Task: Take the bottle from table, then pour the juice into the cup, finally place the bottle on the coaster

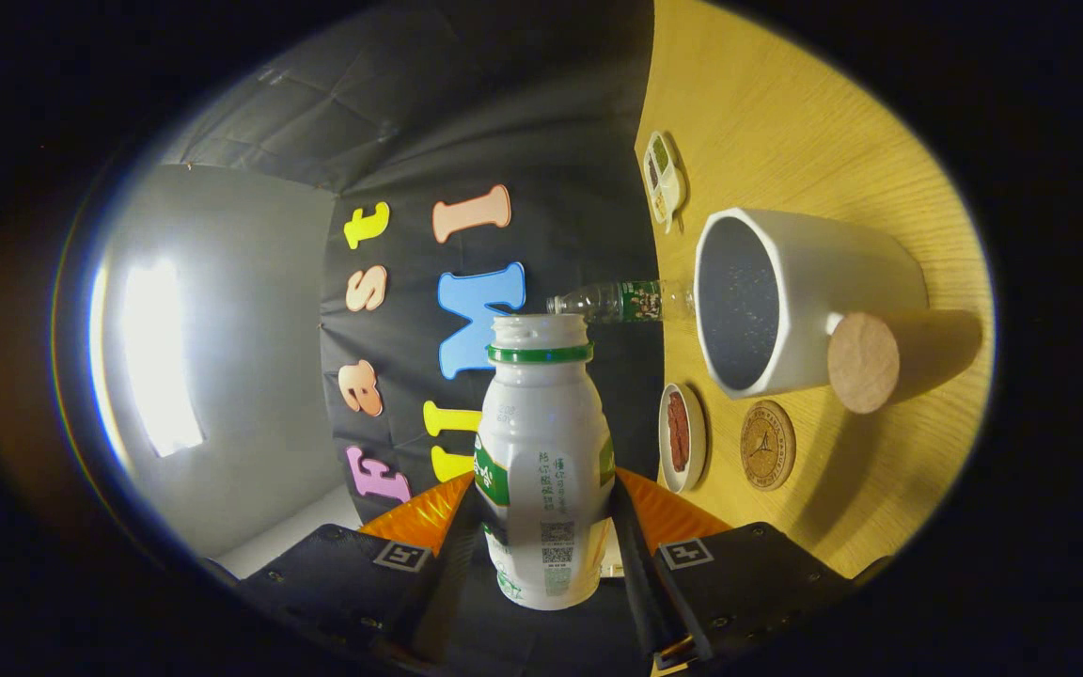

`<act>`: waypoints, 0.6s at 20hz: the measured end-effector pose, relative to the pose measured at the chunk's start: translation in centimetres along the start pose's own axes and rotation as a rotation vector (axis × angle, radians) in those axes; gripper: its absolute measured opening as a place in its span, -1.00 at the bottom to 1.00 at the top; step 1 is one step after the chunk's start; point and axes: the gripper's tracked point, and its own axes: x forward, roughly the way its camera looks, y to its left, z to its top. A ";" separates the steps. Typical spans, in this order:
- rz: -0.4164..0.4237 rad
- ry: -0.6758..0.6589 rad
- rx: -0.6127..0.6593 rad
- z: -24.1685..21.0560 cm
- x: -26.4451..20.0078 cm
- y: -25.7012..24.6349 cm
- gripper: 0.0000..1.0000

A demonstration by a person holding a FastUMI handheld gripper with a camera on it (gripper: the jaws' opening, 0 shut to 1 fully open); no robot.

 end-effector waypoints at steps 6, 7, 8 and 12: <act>0.006 0.000 0.030 -0.2 0.1 -0.1 0.46; 0.007 0.000 0.034 -0.2 0.2 -0.1 0.46; 0.008 -0.001 0.032 -0.3 0.2 -0.1 0.46; 0.006 0.010 0.026 -0.6 0.1 -0.2 0.47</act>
